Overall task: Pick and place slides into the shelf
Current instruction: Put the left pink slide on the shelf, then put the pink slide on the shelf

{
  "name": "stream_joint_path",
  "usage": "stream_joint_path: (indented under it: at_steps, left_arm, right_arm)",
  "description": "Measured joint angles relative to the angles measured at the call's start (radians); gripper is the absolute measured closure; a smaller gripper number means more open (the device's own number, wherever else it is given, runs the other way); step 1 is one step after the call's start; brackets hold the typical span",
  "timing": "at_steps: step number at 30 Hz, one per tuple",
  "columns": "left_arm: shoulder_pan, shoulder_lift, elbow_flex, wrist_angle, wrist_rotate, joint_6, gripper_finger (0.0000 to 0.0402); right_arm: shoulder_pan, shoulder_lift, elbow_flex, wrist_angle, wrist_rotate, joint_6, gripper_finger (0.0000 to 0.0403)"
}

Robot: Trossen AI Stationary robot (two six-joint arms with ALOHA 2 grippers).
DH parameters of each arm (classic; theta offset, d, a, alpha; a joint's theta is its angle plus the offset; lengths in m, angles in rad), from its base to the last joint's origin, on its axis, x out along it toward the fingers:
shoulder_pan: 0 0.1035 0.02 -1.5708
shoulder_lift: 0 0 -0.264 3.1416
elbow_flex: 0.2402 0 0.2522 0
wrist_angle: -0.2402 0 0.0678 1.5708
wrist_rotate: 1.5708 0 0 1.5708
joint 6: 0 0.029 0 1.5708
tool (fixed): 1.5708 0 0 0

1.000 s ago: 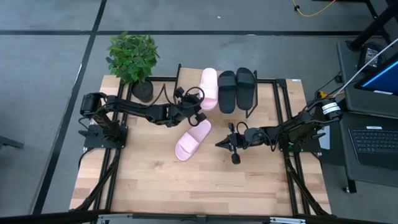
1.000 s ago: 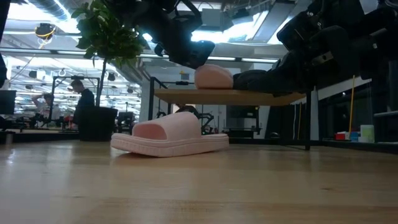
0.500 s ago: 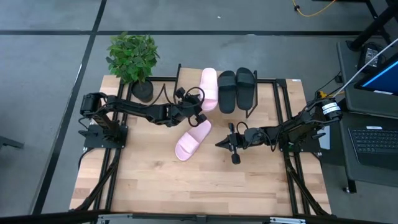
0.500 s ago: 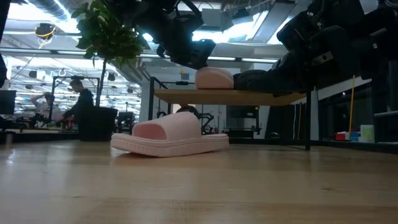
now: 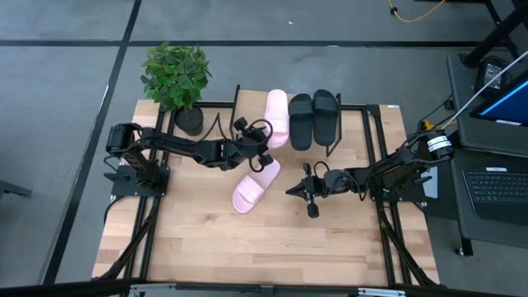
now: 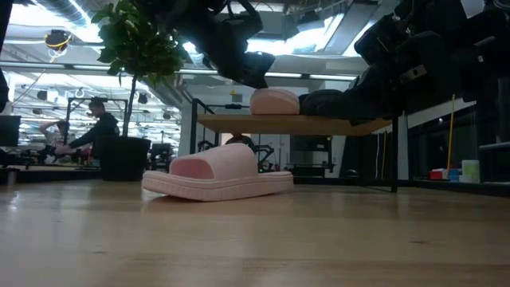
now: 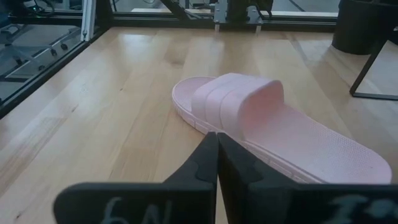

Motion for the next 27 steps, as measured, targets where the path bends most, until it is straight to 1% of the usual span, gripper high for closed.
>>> stream_joint_path:
  at_steps: [3,6,9,16,17,19,21,22,24,27]
  left_arm:
    - [-0.017,0.000,0.009,-0.001,-0.103,0.060,0.0269]
    - [-0.044,0.000,0.035,-0.001,-0.165,0.120,0.0269]
    - [-0.071,0.000,0.072,0.001,-0.191,0.188,0.0269]
    - [-0.133,-0.002,0.152,0.001,-0.197,0.280,0.0269]
    - [-0.142,-0.002,0.162,0.001,-0.209,0.301,0.0269]
    - [-0.159,-0.007,0.176,-0.001,-0.265,0.331,0.0269]
    - [-0.173,-0.025,0.178,-0.001,-0.319,0.335,0.0269]
    - [-0.179,-0.038,0.176,-0.002,-0.329,0.332,0.0269]
    - [-0.192,-0.067,0.164,-0.006,-0.332,0.324,0.0269]
    - [-0.213,-0.125,0.124,-0.029,-0.328,0.270,0.0269]
  right_arm:
    - [0.000,0.000,0.000,0.000,0.000,0.000,0.0393]
    - [0.000,0.000,0.000,0.000,0.000,-0.001,0.0393]
    - [0.000,0.000,0.000,-0.001,0.000,-0.001,0.0393]
    - [0.000,0.000,0.000,-0.002,0.000,-0.001,0.0393]
    - [0.000,0.000,0.000,-0.004,0.000,-0.001,0.0393]
    - [0.000,0.000,0.000,-0.011,0.000,0.000,0.0393]
    - [0.000,0.000,0.000,-0.015,0.000,0.003,0.0393]
    - [0.000,0.000,0.000,-0.018,0.000,0.003,0.0393]
    - [0.000,0.000,0.000,-0.018,0.000,0.002,0.0393]
    - [0.001,0.003,0.000,-0.018,0.000,0.003,0.0393]
